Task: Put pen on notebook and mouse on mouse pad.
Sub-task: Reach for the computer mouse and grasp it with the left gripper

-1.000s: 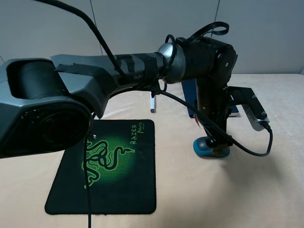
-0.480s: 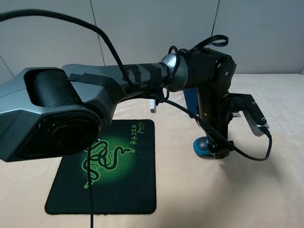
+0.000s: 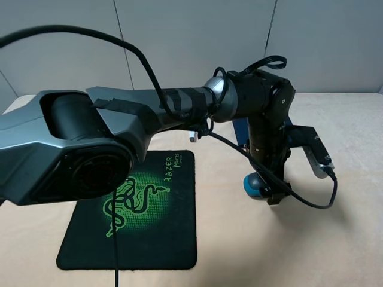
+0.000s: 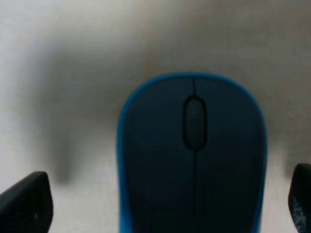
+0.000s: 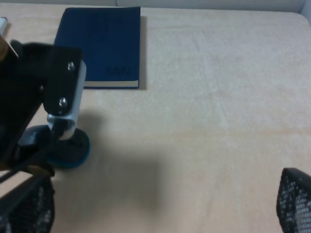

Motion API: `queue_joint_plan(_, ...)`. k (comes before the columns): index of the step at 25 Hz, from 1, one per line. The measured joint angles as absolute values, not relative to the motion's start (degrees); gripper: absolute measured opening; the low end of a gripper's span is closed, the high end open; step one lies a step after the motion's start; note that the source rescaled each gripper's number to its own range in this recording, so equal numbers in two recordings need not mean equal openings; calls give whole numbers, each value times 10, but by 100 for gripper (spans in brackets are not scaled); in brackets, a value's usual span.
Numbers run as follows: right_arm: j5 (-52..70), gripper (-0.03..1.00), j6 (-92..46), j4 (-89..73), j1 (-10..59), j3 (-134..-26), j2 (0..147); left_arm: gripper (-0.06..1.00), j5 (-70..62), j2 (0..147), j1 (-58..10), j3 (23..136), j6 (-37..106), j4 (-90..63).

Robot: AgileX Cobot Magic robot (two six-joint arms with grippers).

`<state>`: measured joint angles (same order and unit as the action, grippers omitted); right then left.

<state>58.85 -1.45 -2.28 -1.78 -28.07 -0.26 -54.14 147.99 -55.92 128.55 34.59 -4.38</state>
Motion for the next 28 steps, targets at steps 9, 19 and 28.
queue_joint_plan(9,589,100,-15,-23,-18,-281,-3,92,-532,1491,-559,1286,346,-46)
queue_joint_plan(19,589,100,-15,-23,-18,-281,-3,14,-531,1492,-559,1287,347,-42)
queue_joint_plan(28,589,100,-15,-23,-18,-281,-3,0,-531,1492,-559,1287,347,-39)
